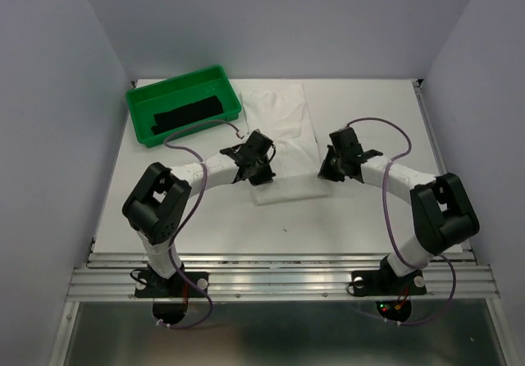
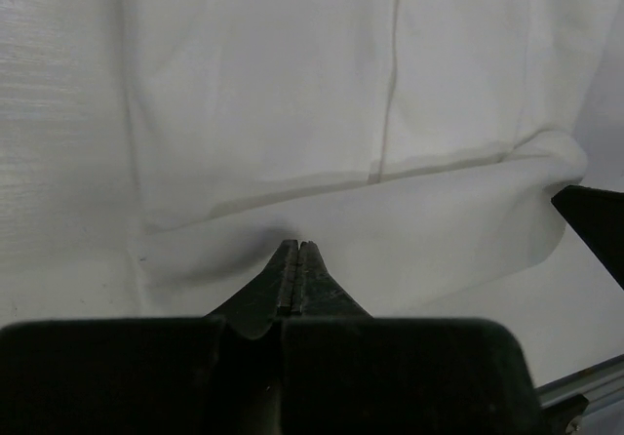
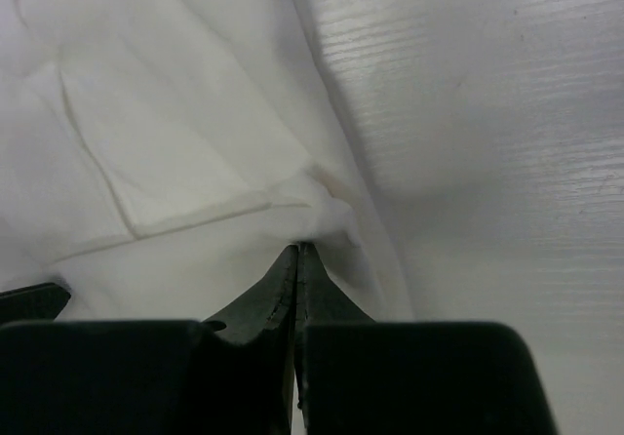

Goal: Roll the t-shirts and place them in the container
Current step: Roll the T-shirt to the center of the board.

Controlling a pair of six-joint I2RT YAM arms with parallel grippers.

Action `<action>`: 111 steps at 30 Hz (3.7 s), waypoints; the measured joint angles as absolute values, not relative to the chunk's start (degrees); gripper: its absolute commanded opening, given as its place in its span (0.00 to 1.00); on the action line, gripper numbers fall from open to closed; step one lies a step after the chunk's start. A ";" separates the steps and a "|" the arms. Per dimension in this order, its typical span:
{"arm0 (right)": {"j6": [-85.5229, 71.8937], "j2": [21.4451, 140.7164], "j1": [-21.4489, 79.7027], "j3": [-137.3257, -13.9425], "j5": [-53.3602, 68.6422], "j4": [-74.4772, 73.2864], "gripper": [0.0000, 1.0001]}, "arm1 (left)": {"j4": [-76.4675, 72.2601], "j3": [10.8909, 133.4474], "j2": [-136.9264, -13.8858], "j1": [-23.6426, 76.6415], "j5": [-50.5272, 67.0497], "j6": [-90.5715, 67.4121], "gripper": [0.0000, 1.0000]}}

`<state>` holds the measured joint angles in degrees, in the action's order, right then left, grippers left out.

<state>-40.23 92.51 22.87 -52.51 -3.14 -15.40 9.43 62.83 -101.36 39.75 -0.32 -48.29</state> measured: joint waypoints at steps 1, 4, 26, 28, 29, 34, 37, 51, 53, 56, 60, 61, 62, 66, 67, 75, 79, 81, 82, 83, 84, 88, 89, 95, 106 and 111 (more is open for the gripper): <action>-39.90 91.44 22.87 -52.45 -2.90 -15.53 0.01 | 9.67 62.83 -100.86 39.75 -0.25 -48.27 0.00; -39.31 85.62 23.03 -51.90 0.05 -15.44 0.01 | 10.48 62.74 -97.43 39.75 0.08 -48.34 0.00; -38.19 91.79 25.71 -46.33 1.06 -9.41 0.01 | 0.95 49.52 -95.35 39.94 1.48 -51.75 0.00; -38.59 89.97 26.20 -43.24 0.84 -6.28 0.01 | -0.91 47.57 -94.17 40.60 1.30 -52.10 0.00; -38.94 88.86 26.41 -41.76 0.80 -5.48 0.01 | -1.41 46.50 -93.36 41.10 1.17 -52.25 0.00; -41.34 80.20 28.75 -34.17 0.89 -6.52 0.01 | -1.83 40.64 -87.72 45.45 1.32 -54.04 0.00; -43.13 73.76 29.87 -30.57 1.32 -11.00 0.01 | -0.97 37.80 -84.33 49.19 1.52 -55.53 0.00; -47.44 54.63 30.41 -29.52 -4.27 -27.90 0.50 | 7.75 33.50 -66.74 51.24 -0.93 -60.14 0.69; -47.59 55.53 30.04 -28.80 -4.27 -28.21 0.53 | 8.01 31.40 -64.51 51.29 -0.67 -60.66 0.68; -47.64 55.59 29.21 -27.90 -4.32 -28.64 0.55 | 8.16 28.58 -64.16 51.40 -0.05 -62.06 0.64; -47.62 55.48 26.44 -27.03 -4.23 -28.69 0.56 | 7.90 26.70 -65.30 52.77 1.02 -64.27 0.59; -47.64 55.48 25.85 -26.72 -4.05 -28.47 0.56 | 7.79 26.65 -65.71 53.08 1.10 -64.64 0.57; -47.66 55.51 25.19 -26.20 -3.86 -28.23 0.56 | 7.51 26.61 -66.04 53.32 1.17 -65.17 0.55; -48.40 56.05 23.81 -23.83 -2.20 -26.44 0.55 | 5.32 26.20 -67.59 53.87 1.30 -67.66 0.49; -48.66 56.18 23.55 -23.70 -1.61 -25.65 0.55 | 4.84 25.89 -67.68 53.89 1.28 -68.29 0.48; -50.46 57.10 23.20 -22.20 1.04 -20.18 0.46 | 0.73 24.03 -69.01 53.91 1.43 -71.75 0.45; -50.85 57.10 23.20 -21.63 1.34 -19.27 0.38 | -1.56 24.01 -70.28 53.91 1.48 -72.51 0.41; -51.03 57.25 23.20 -21.54 1.41 -19.25 0.31 | -2.33 24.01 -70.91 53.91 1.45 -72.73 0.37; -51.00 57.39 23.20 -21.54 1.48 -19.20 0.27 | -2.76 24.01 -71.33 53.91 1.48 -72.88 0.35; -51.11 57.63 23.20 -21.54 1.50 -19.25 0.21 | -3.05 24.01 -71.55 53.91 1.50 -73.08 0.29; -51.07 57.76 23.20 -21.54 1.56 -19.22 0.18 | -3.29 24.01 -71.85 53.91 1.48 -73.14 0.27; -51.20 57.87 23.20 -21.52 1.76 -19.29 0.06 | -3.46 23.99 -72.31 53.91 1.15 -73.58 0.14; -51.22 57.84 23.20 -21.52 1.83 -19.31 0.04 | -3.49 23.99 -72.31 53.91 0.95 -73.67 0.08; -51.16 57.82 23.20 -21.52 2.00 -19.31 0.01 | -3.44 23.99 -72.31 53.91 -0.08 -74.46 0.00; -50.85 56.34 23.20 -22.37 2.33 -21.26 0.01 | 0.71 24.16 -68.75 53.91 -1.87 -75.29 0.00; -50.37 56.05 23.20 -24.69 2.37 -22.92 0.01 | 4.36 26.70 -66.52 53.91 -3.05 -75.29 0.00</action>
